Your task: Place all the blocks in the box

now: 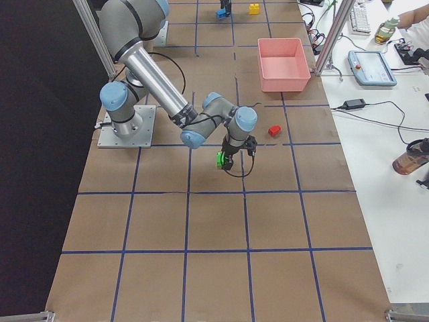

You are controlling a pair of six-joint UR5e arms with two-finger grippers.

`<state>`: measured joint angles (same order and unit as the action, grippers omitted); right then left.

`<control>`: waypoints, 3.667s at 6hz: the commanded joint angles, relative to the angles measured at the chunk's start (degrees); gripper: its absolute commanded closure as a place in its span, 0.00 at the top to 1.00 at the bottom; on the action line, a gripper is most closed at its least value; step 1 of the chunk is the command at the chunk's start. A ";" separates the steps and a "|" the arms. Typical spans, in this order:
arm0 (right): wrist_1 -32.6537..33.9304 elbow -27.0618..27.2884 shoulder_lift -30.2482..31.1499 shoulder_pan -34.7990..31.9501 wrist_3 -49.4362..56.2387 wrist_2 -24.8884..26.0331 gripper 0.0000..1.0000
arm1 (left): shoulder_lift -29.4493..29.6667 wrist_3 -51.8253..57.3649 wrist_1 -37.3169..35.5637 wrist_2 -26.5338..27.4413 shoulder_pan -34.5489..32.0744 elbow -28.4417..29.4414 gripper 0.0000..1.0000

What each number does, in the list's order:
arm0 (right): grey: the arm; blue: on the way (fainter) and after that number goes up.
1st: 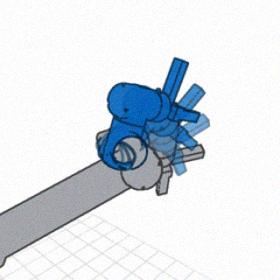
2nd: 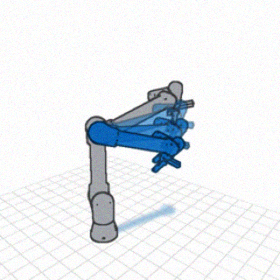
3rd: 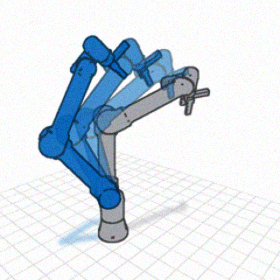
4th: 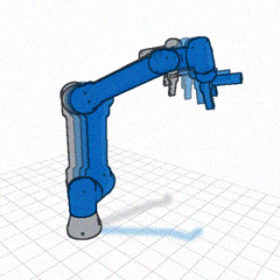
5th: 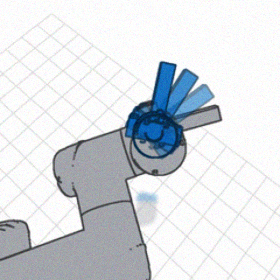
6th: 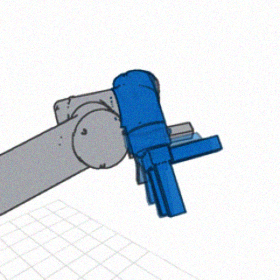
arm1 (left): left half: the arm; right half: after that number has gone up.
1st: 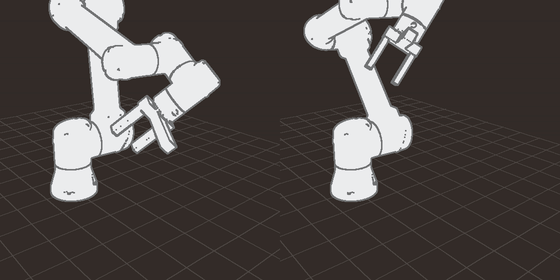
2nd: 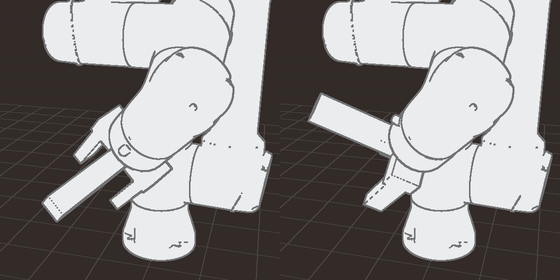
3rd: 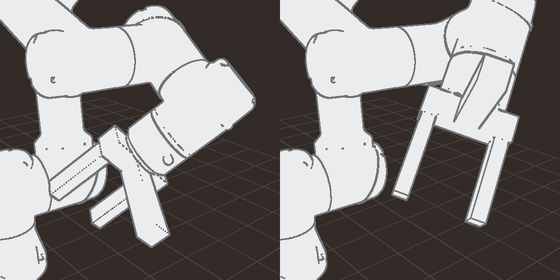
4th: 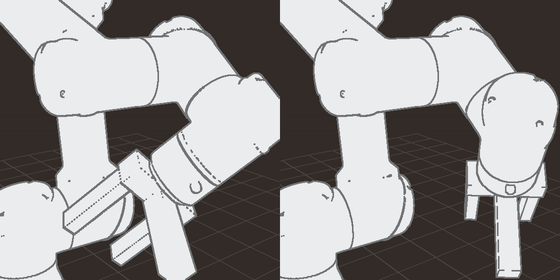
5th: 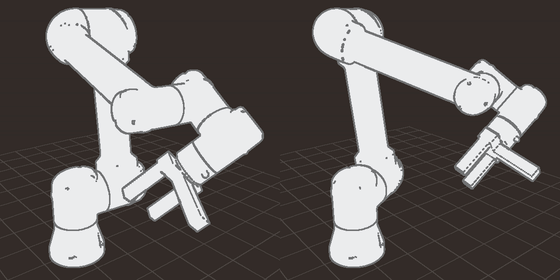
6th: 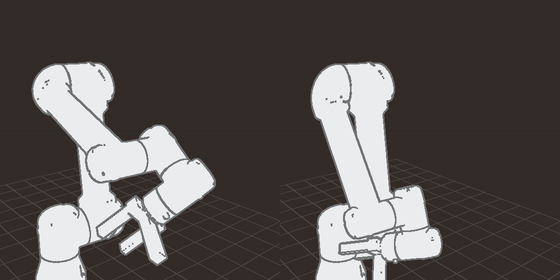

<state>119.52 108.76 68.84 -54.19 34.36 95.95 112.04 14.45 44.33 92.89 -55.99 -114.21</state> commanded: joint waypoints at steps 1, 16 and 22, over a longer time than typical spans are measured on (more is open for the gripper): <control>0.01 0.22 -0.72 -0.13 0.00 -0.94 1.00 | 0.19 0.31 -0.03 -0.16 0.00 -0.31 0.52; -31.28 -38.36 -0.29 -15.14 -9.73 -5.95 0.25 | 17.76 -8.74 12.10 -17.04 -41.30 45.57 0.35; -31.02 -46.85 -4.12 -33.56 -32.46 -9.99 0.25 | 10.32 -8.74 21.36 0.27 -26.17 41.80 1.00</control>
<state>88.13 64.72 66.73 -82.83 7.43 86.60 124.23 5.64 61.66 90.20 -87.34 -71.11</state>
